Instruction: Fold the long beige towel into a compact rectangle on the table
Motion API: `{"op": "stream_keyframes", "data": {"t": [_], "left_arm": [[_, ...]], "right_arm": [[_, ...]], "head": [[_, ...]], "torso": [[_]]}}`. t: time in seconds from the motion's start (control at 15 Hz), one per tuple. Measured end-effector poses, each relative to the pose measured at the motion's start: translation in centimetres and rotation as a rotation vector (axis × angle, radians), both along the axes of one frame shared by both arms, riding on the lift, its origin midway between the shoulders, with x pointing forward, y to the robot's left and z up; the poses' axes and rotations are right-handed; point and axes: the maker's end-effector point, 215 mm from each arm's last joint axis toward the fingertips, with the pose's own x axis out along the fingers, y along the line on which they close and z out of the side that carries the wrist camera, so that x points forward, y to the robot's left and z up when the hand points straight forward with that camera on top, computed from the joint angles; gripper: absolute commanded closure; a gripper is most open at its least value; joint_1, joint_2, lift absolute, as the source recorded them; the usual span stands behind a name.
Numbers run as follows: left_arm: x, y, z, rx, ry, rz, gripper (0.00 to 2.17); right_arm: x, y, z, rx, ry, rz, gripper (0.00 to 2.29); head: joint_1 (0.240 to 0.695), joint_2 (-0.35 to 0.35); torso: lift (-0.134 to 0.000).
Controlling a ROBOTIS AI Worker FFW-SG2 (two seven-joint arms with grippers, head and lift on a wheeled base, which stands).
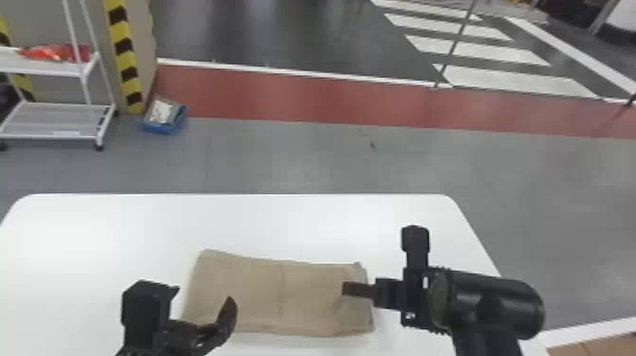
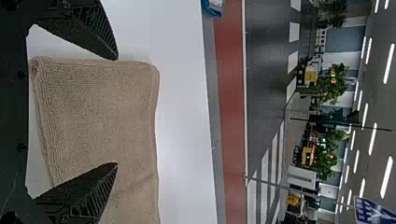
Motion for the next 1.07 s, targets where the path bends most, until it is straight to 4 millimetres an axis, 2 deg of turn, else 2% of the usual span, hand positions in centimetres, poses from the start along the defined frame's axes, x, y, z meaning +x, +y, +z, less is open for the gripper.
{"op": "stream_keyframes", "data": {"t": [0.2,0.33,0.4,0.67,0.87,0.93,1.07], "left_arm": [[0.1,0.0,0.1,-0.002,-0.004,-0.001,0.08],[0.0,-0.2,0.1,-0.004,-0.003,-0.004,0.09],[-0.1,-0.2,0.0,-0.004,-0.001,-0.005,0.09],[-0.3,-0.4,-0.5,-0.005,0.009,-0.017,0.09],[-0.9,-2.1,-0.5,-0.036,0.017,-0.083,0.09],[-1.0,-2.7,-0.7,-0.044,0.018,-0.103,0.09],[-0.4,-3.6,-1.4,-0.052,0.012,-0.119,0.12]], "right_arm": [[-0.6,0.1,-0.5,0.003,0.038,0.005,0.66],[-0.7,0.1,-0.6,0.013,0.046,0.004,0.72],[-0.8,0.1,-0.6,0.02,0.047,0.003,0.85],[-0.8,0.0,-0.6,0.04,0.044,-0.003,0.85],[-1.1,0.2,-0.7,0.066,0.038,-0.001,0.87],[-1.3,0.3,-0.7,0.076,0.036,-0.001,0.94],[-1.6,0.1,-0.7,0.097,0.029,-0.012,0.94]], "head": [[0.695,-0.24],[0.695,-0.243],[0.695,-0.244],[0.695,-0.248],[0.695,-0.268],[0.695,-0.274],[0.695,-0.284]], "torso": [[0.0],[0.0],[0.0],[0.0],[0.0],[0.0],[0.0]]}}
